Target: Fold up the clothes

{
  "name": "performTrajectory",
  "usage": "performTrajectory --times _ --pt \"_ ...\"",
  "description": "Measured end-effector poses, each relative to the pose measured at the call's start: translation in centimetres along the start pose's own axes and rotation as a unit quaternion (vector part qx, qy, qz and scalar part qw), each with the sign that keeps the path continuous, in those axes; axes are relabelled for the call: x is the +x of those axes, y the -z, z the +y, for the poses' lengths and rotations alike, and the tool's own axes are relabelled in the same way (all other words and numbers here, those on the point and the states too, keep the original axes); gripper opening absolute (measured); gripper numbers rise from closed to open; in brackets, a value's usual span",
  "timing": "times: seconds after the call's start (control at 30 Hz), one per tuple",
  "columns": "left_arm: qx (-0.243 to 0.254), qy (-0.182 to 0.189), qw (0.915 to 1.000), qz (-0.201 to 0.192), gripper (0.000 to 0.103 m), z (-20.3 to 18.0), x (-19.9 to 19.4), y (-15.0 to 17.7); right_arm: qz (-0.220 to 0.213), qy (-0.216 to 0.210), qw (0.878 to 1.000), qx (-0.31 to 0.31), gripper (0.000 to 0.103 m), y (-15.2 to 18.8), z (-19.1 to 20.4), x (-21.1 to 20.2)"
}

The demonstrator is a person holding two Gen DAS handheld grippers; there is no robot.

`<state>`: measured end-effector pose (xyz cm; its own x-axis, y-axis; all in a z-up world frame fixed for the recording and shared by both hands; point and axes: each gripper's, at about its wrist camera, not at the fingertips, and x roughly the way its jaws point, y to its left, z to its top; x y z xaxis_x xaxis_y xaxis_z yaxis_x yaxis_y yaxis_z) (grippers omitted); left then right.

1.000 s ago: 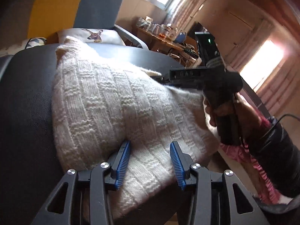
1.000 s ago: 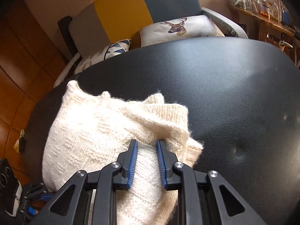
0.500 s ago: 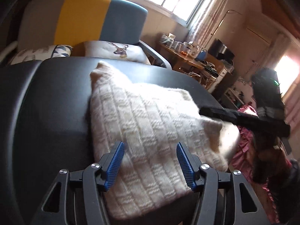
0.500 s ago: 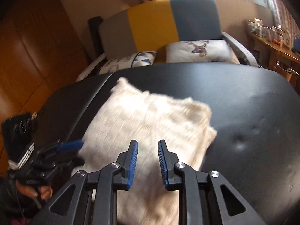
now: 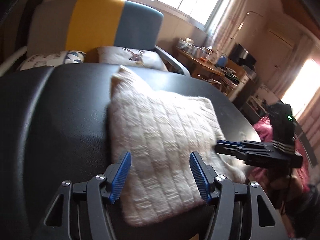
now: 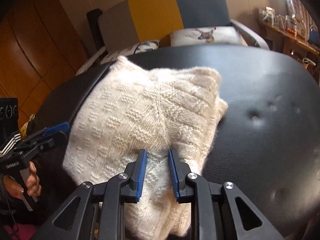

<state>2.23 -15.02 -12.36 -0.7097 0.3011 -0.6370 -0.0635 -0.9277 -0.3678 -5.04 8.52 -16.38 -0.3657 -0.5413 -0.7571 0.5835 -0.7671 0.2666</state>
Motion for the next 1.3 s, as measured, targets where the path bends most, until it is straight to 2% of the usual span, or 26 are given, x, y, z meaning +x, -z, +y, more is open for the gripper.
performTrajectory --times 0.1,0.17,0.27,0.4,0.5,0.57,0.67,0.73,0.8,0.93,1.07,1.3 --pt "-0.006 0.007 0.9999 -0.003 0.062 0.4 -0.6 0.3 -0.024 -0.011 0.999 -0.029 0.022 0.6 1.9 -1.8" --pt "-0.001 0.014 0.9999 0.003 0.062 0.1 -0.6 1.0 -0.011 -0.015 0.999 -0.050 0.022 1.5 2.9 -1.6" --pt "0.001 0.018 0.9992 0.037 0.062 -0.1 0.9 2.8 0.034 0.017 0.998 -0.056 0.022 3.3 2.6 0.9" --pt "-0.013 0.013 0.9983 0.056 0.062 0.7 2.1 3.9 0.024 -0.013 1.000 -0.012 0.022 3.9 0.9 1.5" --pt "-0.035 0.019 0.9982 0.044 0.062 1.7 1.2 3.1 0.026 -0.039 0.999 0.015 0.023 3.3 0.2 0.9" --pt "-0.059 0.031 0.9971 0.035 0.065 2.7 0.6 2.4 0.006 -0.084 0.995 0.050 0.027 2.5 -0.9 -0.8" --pt "-0.095 0.038 0.9945 0.023 0.074 4.9 -0.2 1.1 -0.034 -0.130 0.984 0.113 0.041 1.2 -3.8 -3.2" --pt "-0.106 0.037 0.9933 0.024 0.076 5.9 -0.2 0.2 -0.032 -0.158 0.974 0.160 0.067 0.7 -6.0 -3.2" --pt "-0.117 0.045 0.9917 0.029 0.076 6.6 0.1 -0.6 -0.007 -0.161 0.966 0.201 0.082 0.6 -7.7 -2.1" --pt "-0.099 0.041 0.9938 0.029 0.078 6.4 0.5 -1.8 0.015 -0.180 0.950 0.253 0.082 0.6 -10.1 0.5" --pt "-0.085 0.049 0.9941 0.046 0.080 5.9 1.8 -2.8 0.018 -0.204 0.935 0.289 0.082 0.6 -11.0 2.6" --pt "-0.082 0.069 0.9901 0.091 0.084 5.3 4.6 -3.1 0.044 -0.205 0.931 0.300 0.082 -0.1 -11.4 5.2"
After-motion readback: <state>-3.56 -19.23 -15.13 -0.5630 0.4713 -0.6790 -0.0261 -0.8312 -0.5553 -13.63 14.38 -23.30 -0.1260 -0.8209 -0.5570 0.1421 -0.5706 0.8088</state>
